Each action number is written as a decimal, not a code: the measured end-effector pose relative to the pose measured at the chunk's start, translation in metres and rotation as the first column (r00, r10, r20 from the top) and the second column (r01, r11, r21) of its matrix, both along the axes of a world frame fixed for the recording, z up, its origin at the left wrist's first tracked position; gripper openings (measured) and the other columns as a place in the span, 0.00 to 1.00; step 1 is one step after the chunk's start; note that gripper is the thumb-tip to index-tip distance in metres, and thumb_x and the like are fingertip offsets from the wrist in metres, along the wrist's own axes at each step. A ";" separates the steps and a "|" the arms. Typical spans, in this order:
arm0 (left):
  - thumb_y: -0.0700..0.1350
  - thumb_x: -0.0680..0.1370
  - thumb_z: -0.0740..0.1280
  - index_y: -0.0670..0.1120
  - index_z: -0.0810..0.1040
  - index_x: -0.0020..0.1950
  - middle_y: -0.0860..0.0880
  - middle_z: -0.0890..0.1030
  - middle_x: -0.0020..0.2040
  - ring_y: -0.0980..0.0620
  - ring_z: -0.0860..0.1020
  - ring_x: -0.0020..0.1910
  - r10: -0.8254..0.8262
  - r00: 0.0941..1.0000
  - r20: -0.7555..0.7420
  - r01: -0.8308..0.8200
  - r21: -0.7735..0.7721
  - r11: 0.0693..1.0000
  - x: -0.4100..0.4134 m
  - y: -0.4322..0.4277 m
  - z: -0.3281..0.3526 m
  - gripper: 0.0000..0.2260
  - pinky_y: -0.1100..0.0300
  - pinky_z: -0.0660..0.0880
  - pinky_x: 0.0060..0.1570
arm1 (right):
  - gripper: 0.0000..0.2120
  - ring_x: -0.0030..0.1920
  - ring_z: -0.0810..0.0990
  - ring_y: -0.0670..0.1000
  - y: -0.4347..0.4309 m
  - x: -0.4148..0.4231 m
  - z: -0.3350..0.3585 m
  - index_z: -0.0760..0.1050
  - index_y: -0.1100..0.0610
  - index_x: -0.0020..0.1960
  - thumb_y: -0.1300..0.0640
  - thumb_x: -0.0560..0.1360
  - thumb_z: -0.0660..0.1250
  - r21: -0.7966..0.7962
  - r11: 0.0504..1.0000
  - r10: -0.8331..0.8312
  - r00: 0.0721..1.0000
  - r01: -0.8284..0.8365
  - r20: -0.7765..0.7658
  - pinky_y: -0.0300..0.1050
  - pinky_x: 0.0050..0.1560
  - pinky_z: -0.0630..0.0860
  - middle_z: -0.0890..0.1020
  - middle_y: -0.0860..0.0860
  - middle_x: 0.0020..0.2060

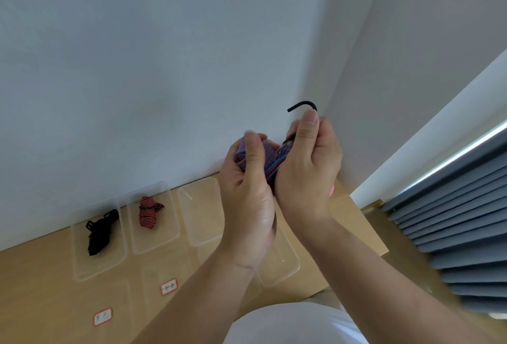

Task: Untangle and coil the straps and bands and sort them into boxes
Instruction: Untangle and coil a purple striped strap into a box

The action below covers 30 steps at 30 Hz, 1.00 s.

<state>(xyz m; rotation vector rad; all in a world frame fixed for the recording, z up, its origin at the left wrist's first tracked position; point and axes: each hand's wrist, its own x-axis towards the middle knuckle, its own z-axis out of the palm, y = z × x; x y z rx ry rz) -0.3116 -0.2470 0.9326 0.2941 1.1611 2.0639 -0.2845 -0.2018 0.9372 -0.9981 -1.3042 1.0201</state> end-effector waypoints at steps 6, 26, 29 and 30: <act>0.52 0.81 0.68 0.46 0.76 0.34 0.50 0.78 0.31 0.50 0.75 0.29 -0.003 0.938 -0.346 -0.008 -0.031 0.999 -0.011 0.005 0.015 0.17 0.58 0.71 0.31 | 0.21 0.29 0.72 0.49 0.009 0.014 0.012 0.70 0.56 0.37 0.50 0.86 0.54 -0.076 0.996 -0.040 0.999 0.038 -0.021 0.43 0.32 0.69 0.72 0.45 0.27; 0.65 0.78 0.65 0.44 0.77 0.43 0.46 0.82 0.39 0.45 0.84 0.39 0.207 0.957 -0.201 -0.209 0.009 0.978 0.009 0.018 0.033 0.23 0.51 0.81 0.41 | 0.21 0.35 0.81 0.55 0.006 0.005 0.024 0.71 0.63 0.43 0.50 0.86 0.54 -0.112 0.990 0.071 0.992 -0.083 -0.108 0.47 0.36 0.76 0.85 0.49 0.34; 0.64 0.72 0.67 0.47 0.75 0.54 0.55 0.83 0.43 0.57 0.84 0.44 0.007 0.992 -0.127 -0.015 -0.062 0.998 0.027 0.018 0.041 0.22 0.61 0.79 0.48 | 0.17 0.28 0.75 0.41 0.016 0.009 0.028 0.67 0.61 0.40 0.56 0.86 0.53 0.145 0.987 -0.063 0.996 0.072 -0.065 0.33 0.33 0.68 0.78 0.41 0.27; 0.60 0.73 0.69 0.48 0.74 0.57 0.58 0.83 0.43 0.59 0.83 0.46 -0.024 0.993 -0.118 0.017 -0.063 0.998 0.030 0.018 0.044 0.21 0.62 0.79 0.50 | 0.16 0.28 0.73 0.39 0.017 0.010 0.028 0.67 0.62 0.40 0.58 0.85 0.53 0.213 0.974 -0.071 0.996 0.082 -0.057 0.31 0.33 0.66 0.75 0.40 0.27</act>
